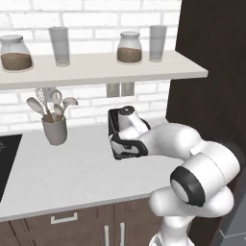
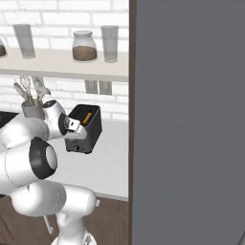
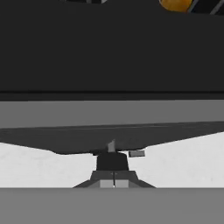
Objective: Start the toaster. Once the lever pops up, take the bread to the plate on the dining counter.
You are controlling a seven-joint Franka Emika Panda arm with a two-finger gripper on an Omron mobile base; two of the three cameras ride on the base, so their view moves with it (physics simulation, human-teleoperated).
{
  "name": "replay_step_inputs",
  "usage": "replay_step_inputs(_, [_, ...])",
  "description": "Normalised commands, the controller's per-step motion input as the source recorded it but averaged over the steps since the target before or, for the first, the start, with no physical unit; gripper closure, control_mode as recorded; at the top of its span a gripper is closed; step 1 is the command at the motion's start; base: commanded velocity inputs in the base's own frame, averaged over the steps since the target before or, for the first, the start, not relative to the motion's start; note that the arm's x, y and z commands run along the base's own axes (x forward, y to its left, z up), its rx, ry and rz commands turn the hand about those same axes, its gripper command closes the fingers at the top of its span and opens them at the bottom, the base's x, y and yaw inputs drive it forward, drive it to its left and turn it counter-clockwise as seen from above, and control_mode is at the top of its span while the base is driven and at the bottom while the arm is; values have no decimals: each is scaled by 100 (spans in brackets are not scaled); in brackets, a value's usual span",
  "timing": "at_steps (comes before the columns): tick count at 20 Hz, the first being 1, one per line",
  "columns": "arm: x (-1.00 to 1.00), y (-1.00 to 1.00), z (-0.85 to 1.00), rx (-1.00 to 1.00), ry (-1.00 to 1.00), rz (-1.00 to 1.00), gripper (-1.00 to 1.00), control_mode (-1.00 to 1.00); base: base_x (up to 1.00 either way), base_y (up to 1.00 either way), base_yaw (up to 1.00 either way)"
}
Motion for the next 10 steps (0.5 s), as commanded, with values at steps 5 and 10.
replay_step_inputs(5, [-48,1,-38,1,-29,-2,100,-100,0,0,0])
replay_step_inputs(10, [-48,2,79,10,-35,-2,100,-100,0,0,0])
